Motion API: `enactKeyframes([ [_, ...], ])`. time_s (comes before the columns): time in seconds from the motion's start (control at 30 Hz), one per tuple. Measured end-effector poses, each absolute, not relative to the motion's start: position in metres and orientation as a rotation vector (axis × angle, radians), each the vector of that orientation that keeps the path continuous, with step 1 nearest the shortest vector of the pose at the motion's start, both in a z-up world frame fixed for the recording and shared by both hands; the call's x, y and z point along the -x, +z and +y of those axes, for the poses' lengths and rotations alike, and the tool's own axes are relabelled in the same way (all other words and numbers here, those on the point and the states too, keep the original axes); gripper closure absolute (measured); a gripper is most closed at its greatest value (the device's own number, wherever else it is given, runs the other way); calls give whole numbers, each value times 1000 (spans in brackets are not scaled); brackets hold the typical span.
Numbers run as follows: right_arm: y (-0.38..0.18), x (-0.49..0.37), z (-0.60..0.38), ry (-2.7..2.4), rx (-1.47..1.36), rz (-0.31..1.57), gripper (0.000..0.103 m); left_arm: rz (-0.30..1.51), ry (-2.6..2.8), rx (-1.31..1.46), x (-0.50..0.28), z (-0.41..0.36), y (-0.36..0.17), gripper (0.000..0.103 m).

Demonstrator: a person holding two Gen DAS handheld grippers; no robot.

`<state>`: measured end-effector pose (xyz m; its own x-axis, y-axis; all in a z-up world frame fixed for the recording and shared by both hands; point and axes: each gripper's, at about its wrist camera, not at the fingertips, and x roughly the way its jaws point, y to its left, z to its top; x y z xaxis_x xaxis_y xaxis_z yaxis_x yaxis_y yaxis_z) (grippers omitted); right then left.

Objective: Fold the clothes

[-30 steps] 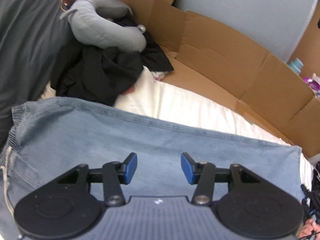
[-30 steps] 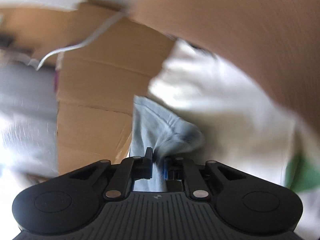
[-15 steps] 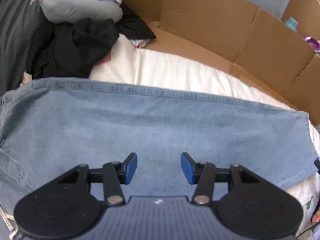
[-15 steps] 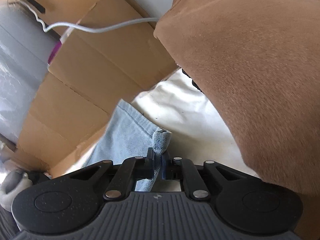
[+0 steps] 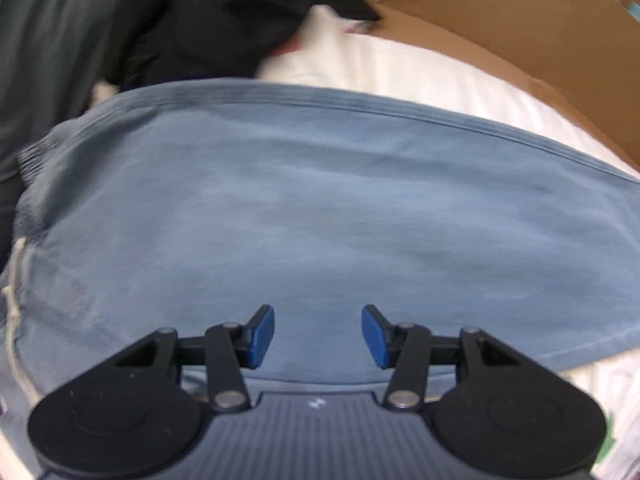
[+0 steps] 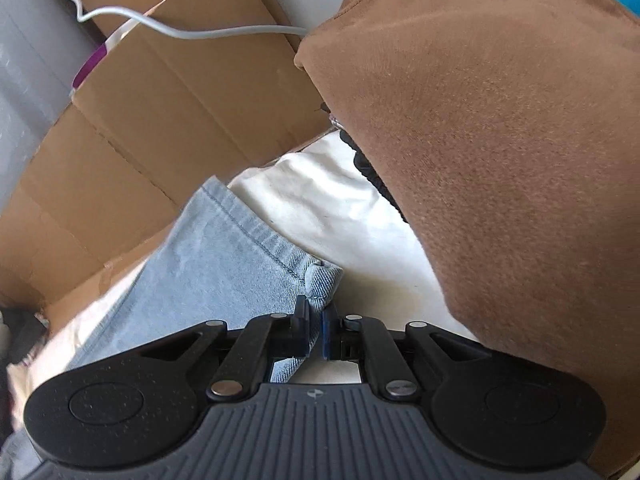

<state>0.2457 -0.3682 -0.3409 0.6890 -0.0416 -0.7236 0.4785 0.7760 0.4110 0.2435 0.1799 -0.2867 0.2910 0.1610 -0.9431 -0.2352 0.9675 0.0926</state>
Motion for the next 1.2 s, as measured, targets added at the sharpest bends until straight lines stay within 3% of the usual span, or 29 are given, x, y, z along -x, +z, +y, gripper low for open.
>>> enactKeyframes([
  [0.23, -340, -248, -362, -310, -568, 802, 95, 1369, 375, 97, -242, 217, -323, 51],
  [0.43, -320, -230, -355, -286, -505, 772, 84, 1370, 345, 119, -234, 225, -324, 52],
  [0.73, -283, -207, -348, -147, -557, 760, 71, 1221, 343, 273, -231, 253, -249, 52],
  [0.83, -248, -200, -347, -93, -536, 745, 61, 1182, 332, 290, -230, 258, -220, 52],
  [1.2, -86, -156, -350, 26, -459, 669, 50, 1074, 264, 363, -198, 282, -124, 48],
])
